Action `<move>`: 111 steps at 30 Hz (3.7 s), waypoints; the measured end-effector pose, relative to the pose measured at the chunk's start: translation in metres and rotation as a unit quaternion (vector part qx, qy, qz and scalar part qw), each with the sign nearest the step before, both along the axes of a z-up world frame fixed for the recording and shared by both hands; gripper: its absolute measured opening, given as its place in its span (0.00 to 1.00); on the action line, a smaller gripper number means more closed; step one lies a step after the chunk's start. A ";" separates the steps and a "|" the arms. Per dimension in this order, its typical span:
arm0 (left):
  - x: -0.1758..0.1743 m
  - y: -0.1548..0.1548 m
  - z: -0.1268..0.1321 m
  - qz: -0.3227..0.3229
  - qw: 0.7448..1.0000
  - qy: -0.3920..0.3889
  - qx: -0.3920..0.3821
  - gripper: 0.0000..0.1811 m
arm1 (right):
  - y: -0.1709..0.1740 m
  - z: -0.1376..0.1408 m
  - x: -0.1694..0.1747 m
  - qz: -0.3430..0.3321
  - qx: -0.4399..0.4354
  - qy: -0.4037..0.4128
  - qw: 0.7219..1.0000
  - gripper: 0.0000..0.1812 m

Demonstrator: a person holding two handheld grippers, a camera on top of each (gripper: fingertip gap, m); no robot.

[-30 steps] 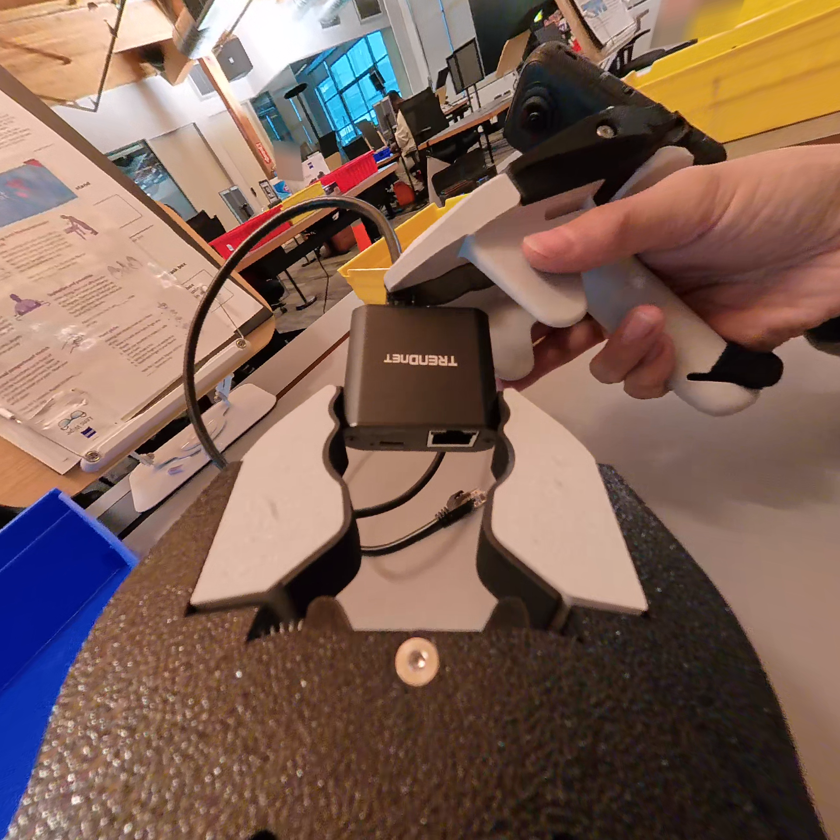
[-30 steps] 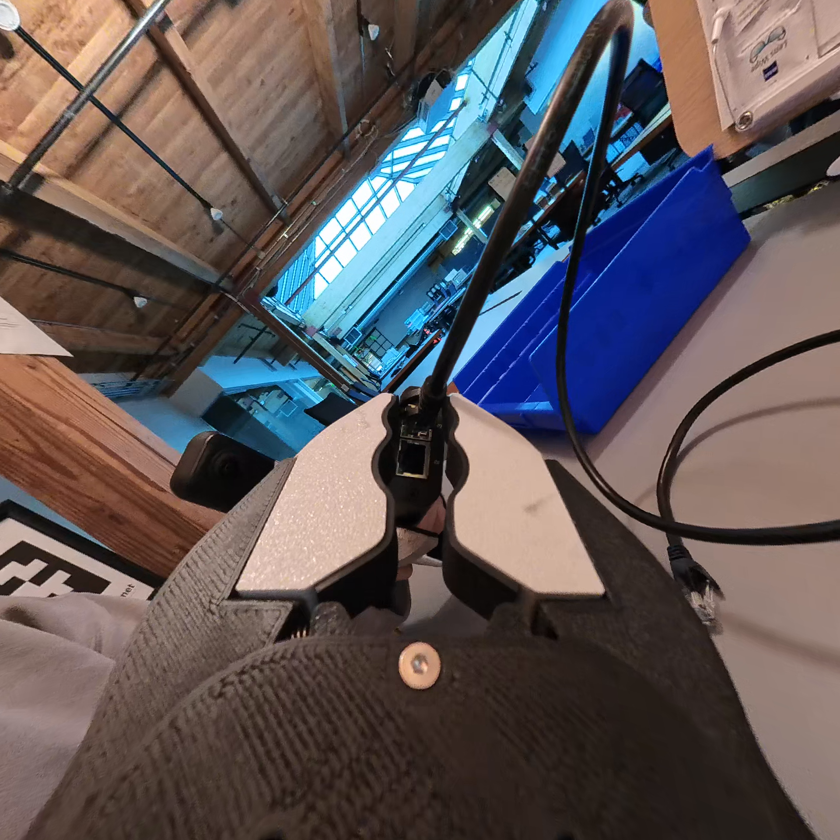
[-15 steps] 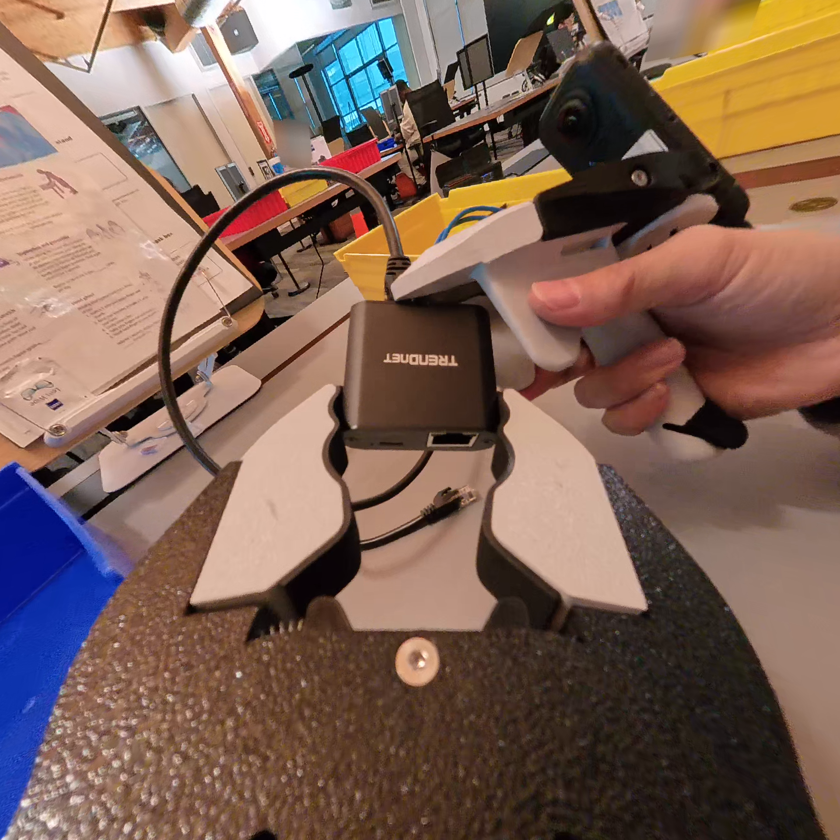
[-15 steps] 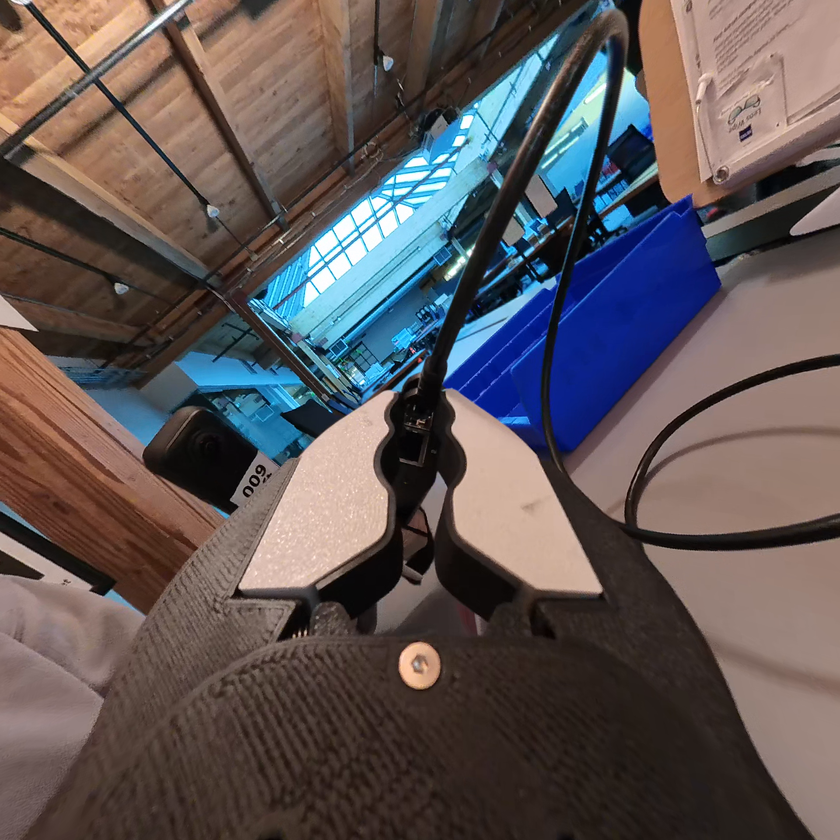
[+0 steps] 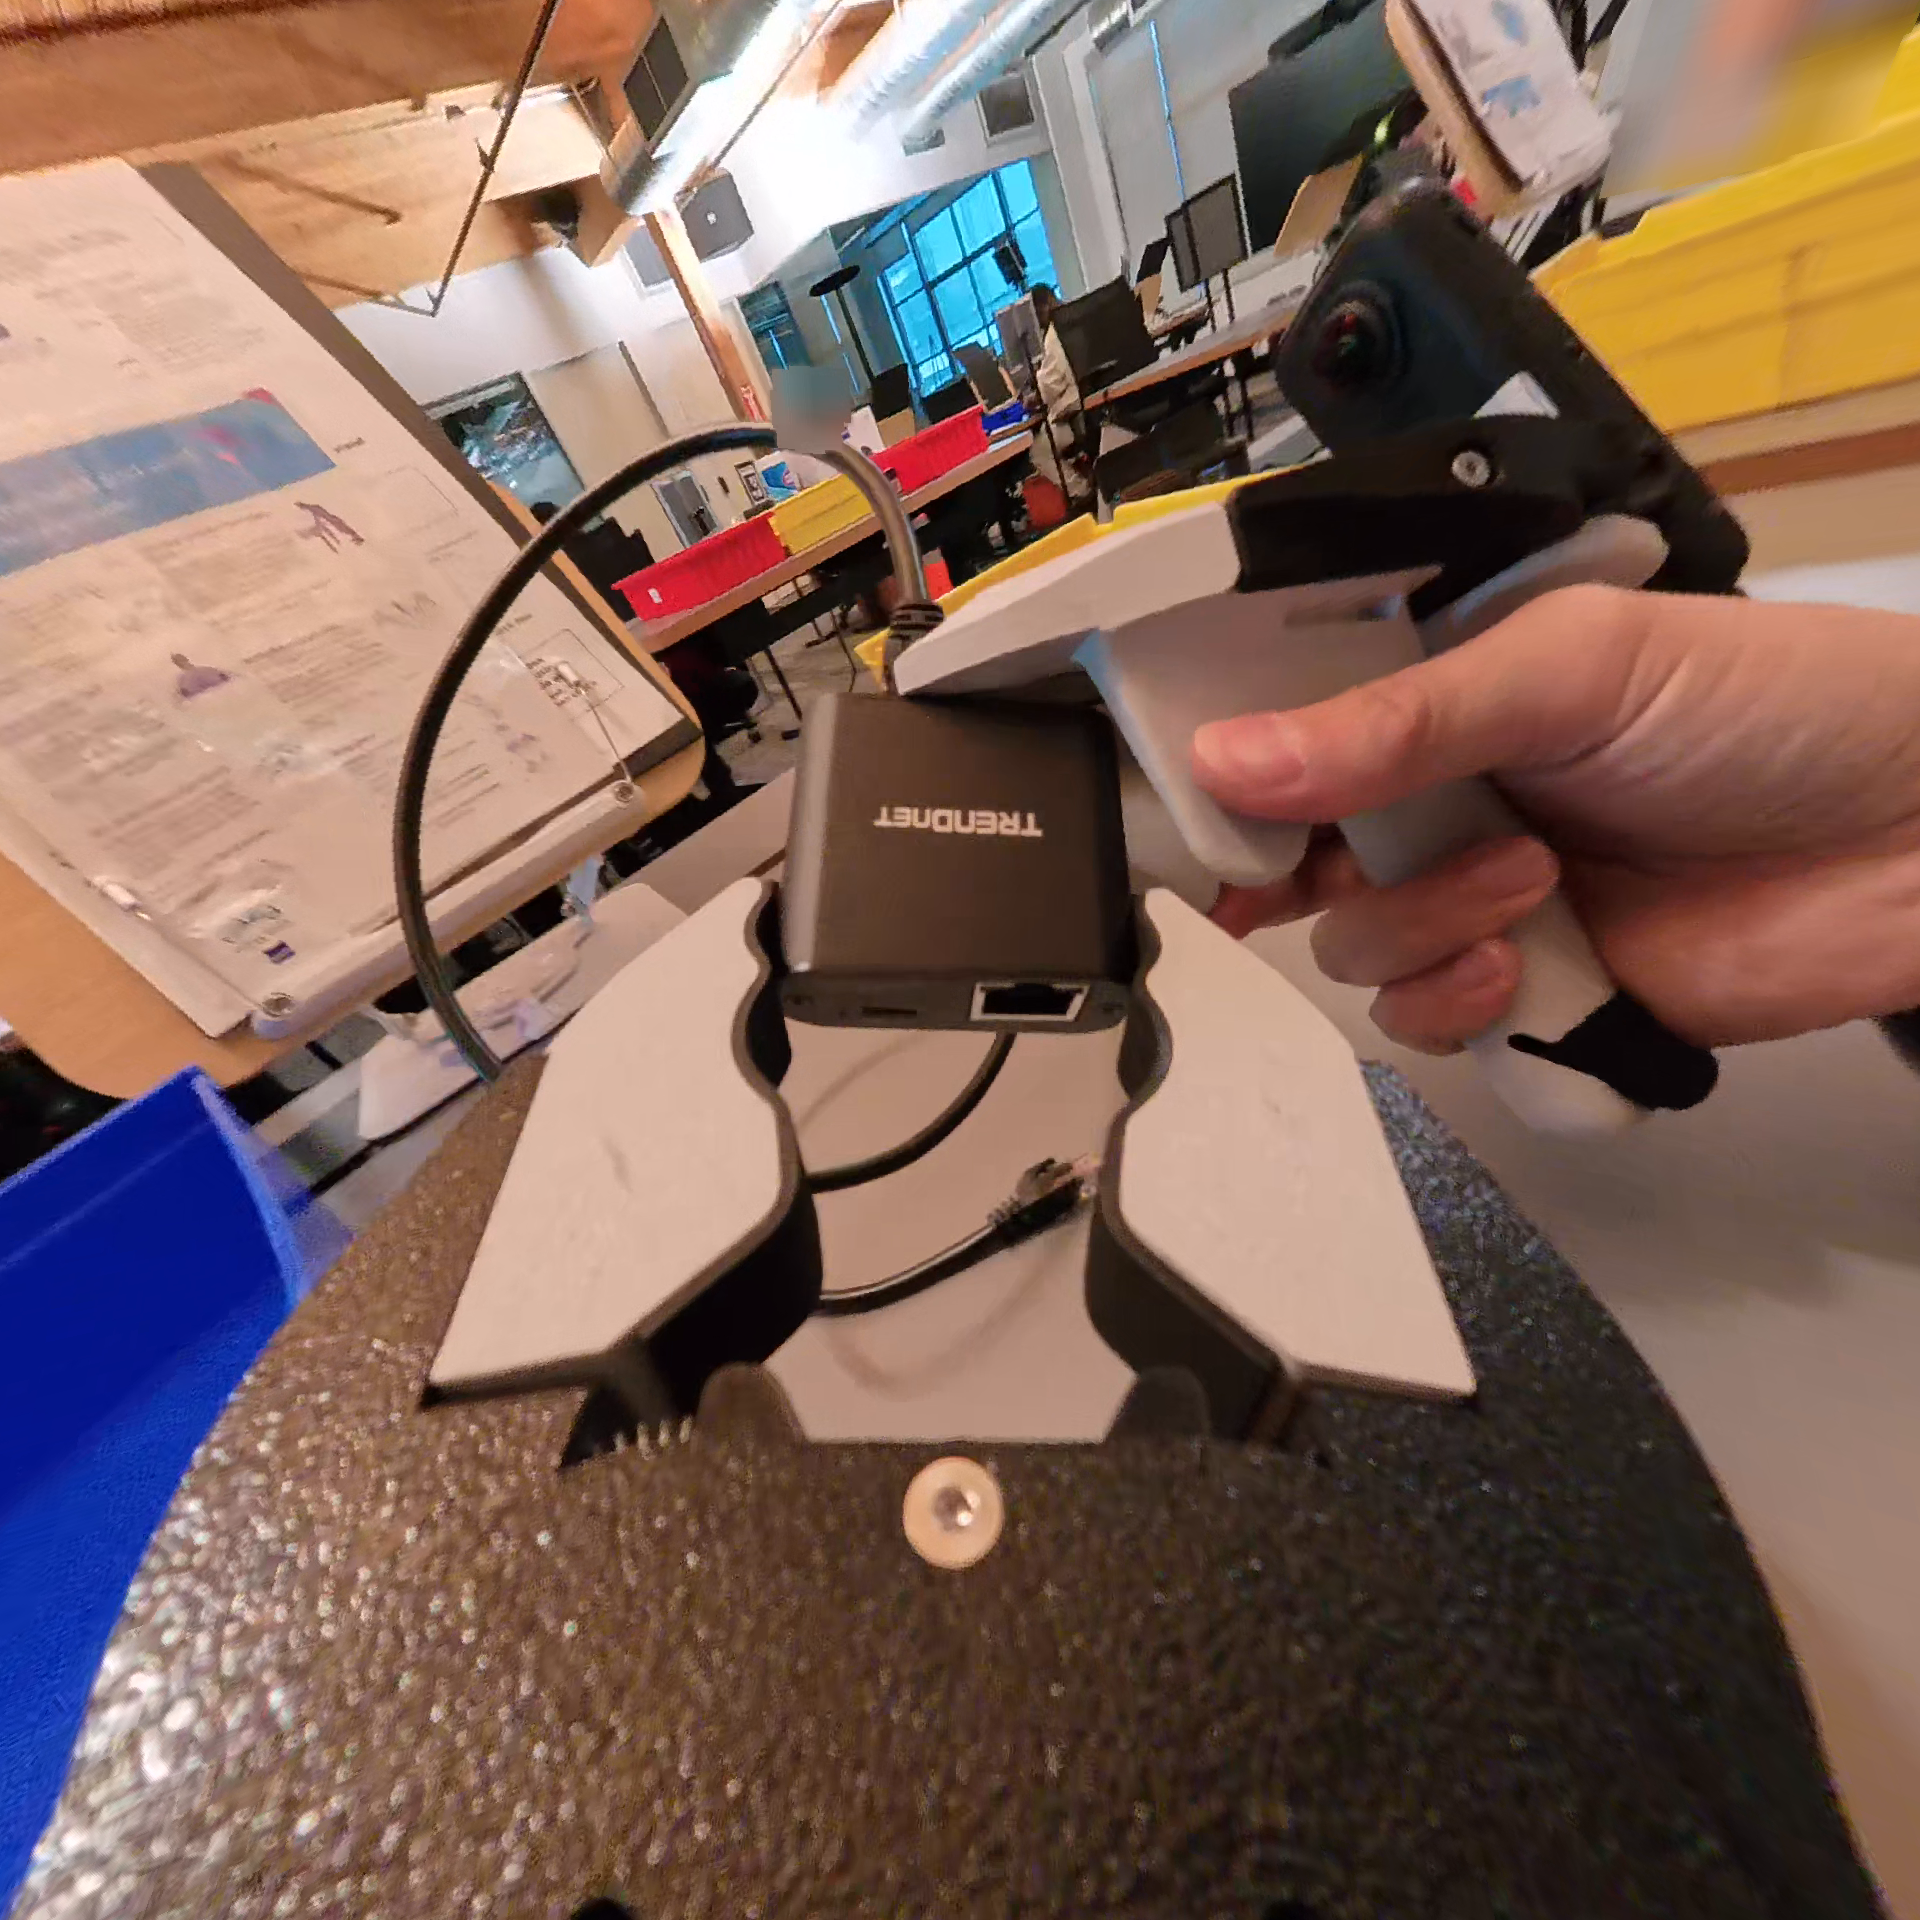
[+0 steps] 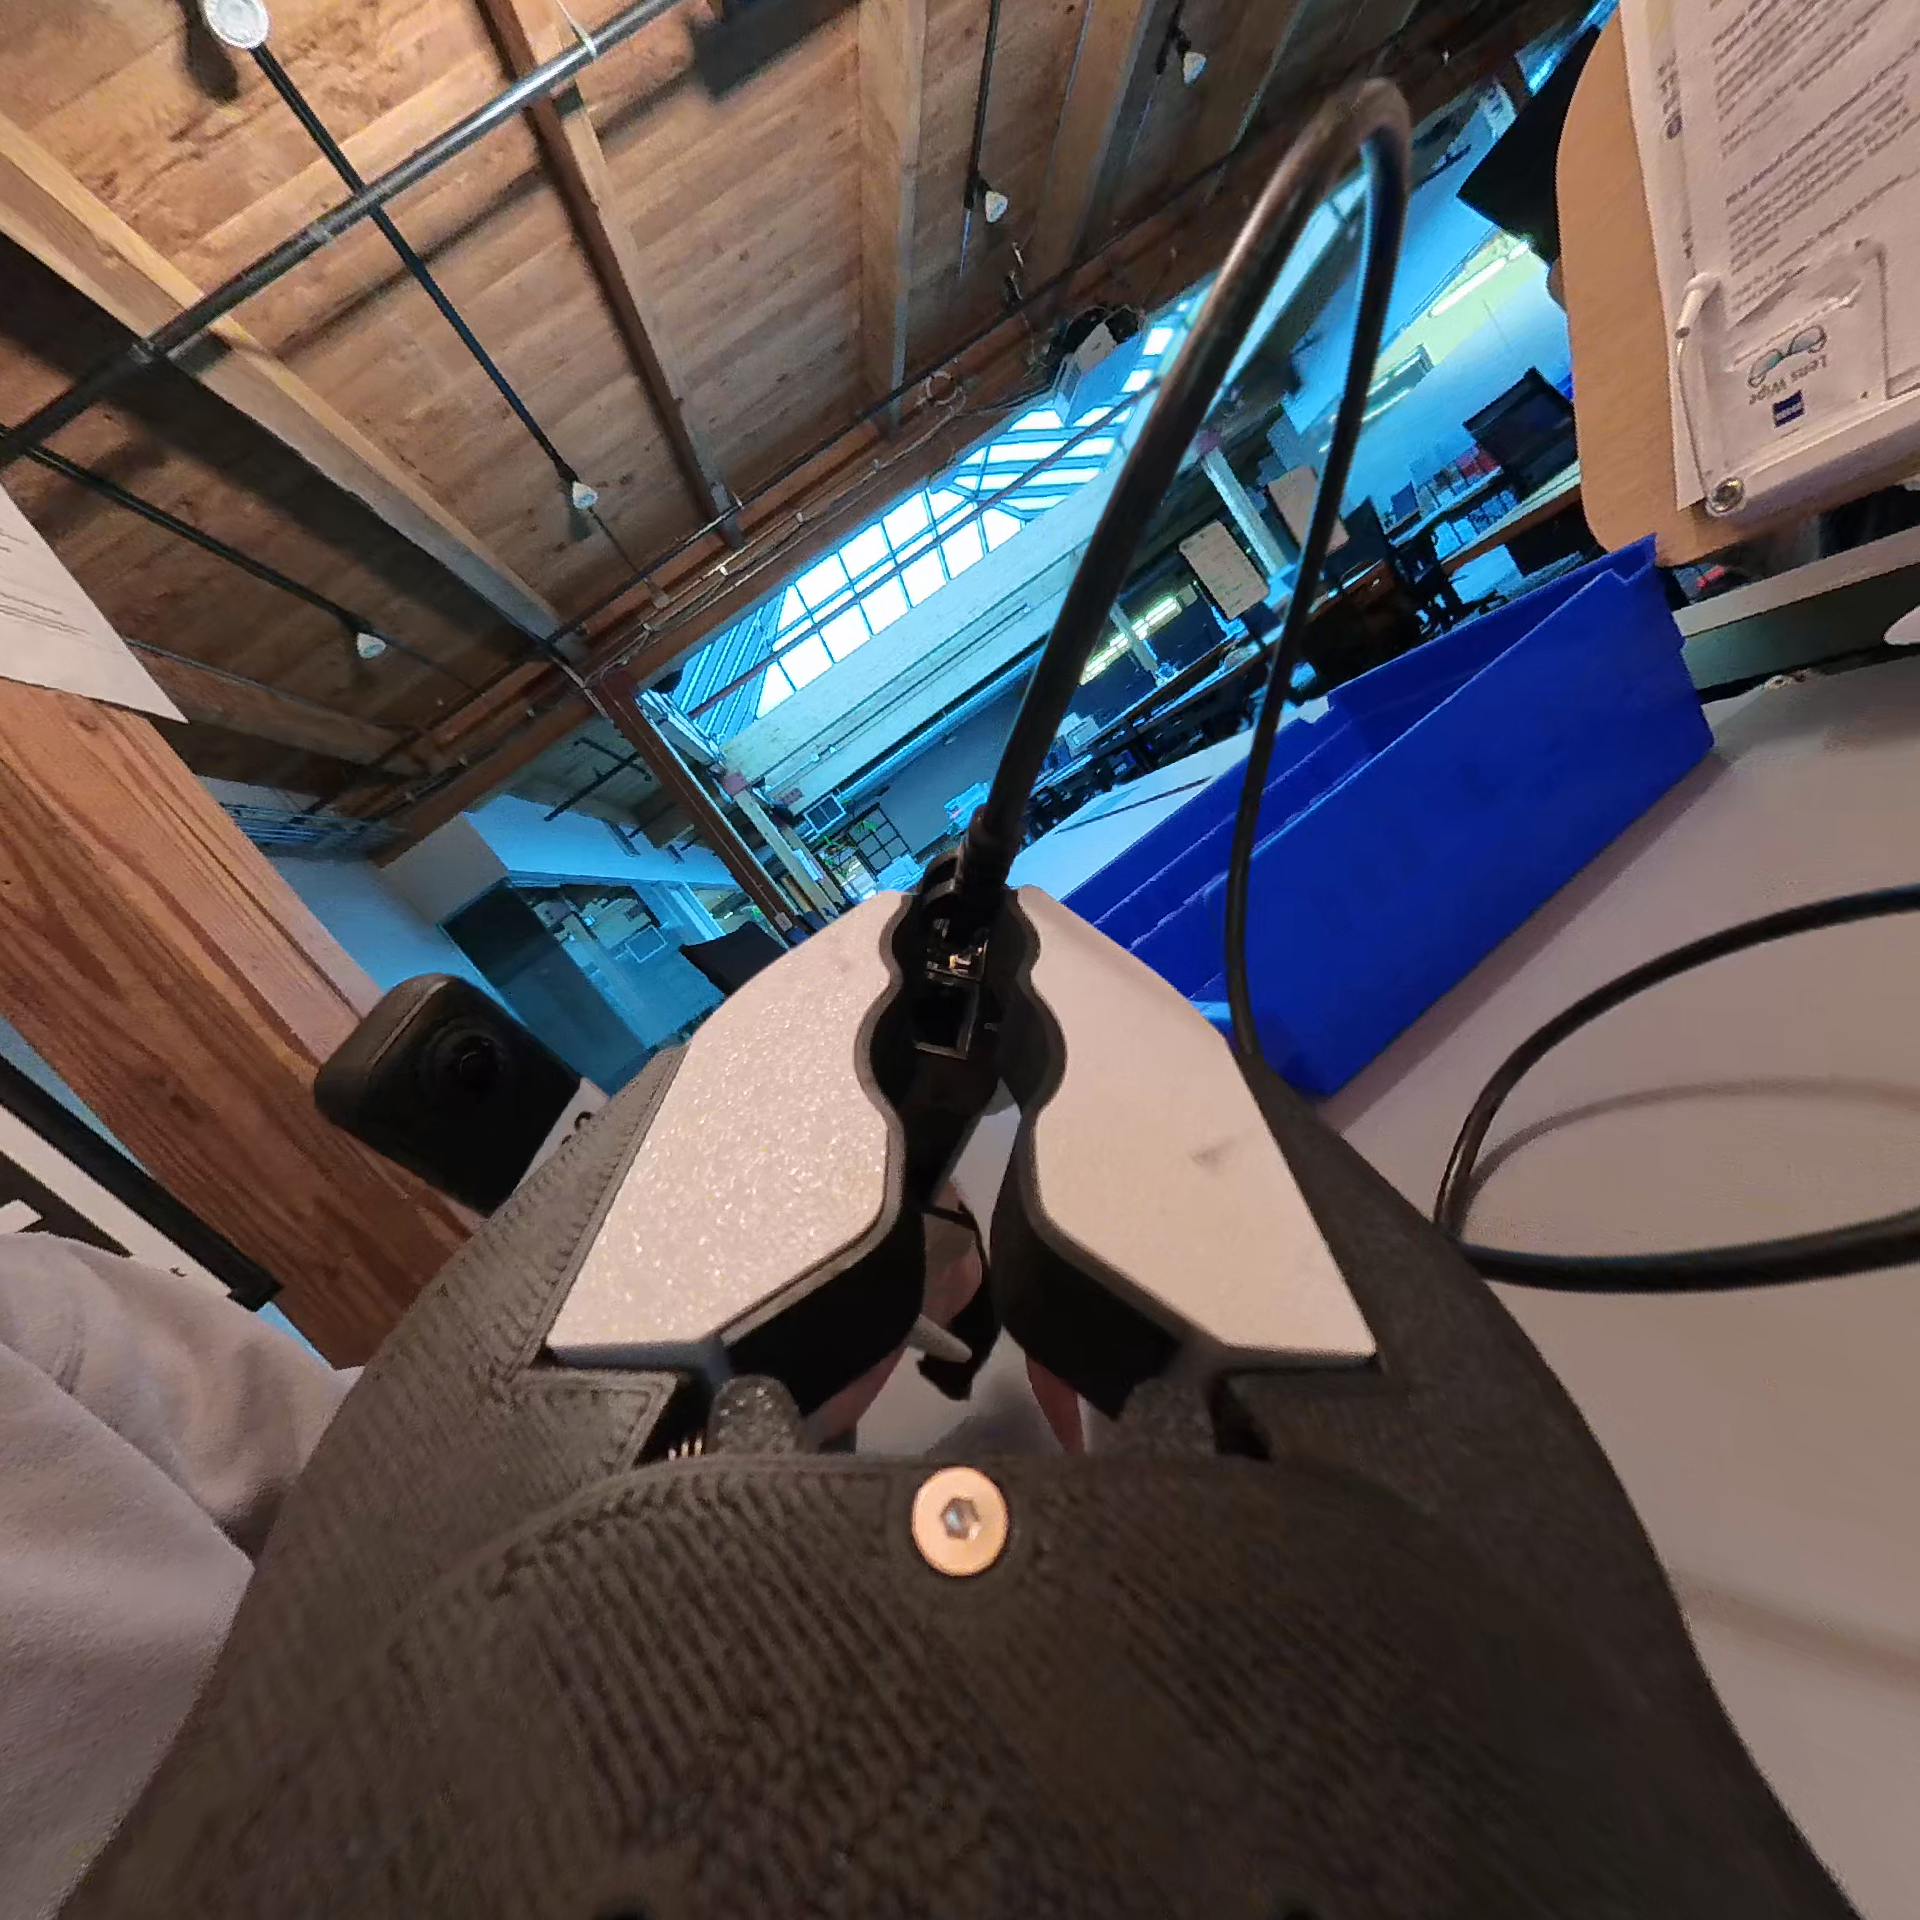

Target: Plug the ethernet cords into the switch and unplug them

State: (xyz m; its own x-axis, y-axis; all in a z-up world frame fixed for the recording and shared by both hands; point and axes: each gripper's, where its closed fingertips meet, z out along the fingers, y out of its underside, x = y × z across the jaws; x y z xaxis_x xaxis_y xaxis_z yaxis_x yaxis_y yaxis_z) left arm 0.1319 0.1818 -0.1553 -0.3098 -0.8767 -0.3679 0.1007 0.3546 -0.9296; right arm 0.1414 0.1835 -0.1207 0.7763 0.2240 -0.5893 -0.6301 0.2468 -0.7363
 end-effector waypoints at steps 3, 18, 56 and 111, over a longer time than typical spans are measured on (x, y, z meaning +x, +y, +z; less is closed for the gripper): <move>0.001 -0.002 -0.001 -0.005 1.000 0.010 -0.025 0.34 | -0.001 -0.002 0.003 -0.004 -0.006 -0.007 1.000 0.07; -0.004 0.003 0.005 0.009 0.997 -0.029 0.068 0.34 | 0.000 0.008 -0.006 0.046 0.020 0.060 0.997 0.08; -0.001 -0.003 0.007 0.041 0.999 -0.034 -0.004 0.34 | -0.002 0.007 -0.004 -0.019 0.039 0.034 0.998 0.07; -0.005 0.006 -0.010 -0.083 0.993 0.077 -0.030 0.34 | -0.187 -0.005 0.158 -0.056 -0.492 -0.413 0.764 0.49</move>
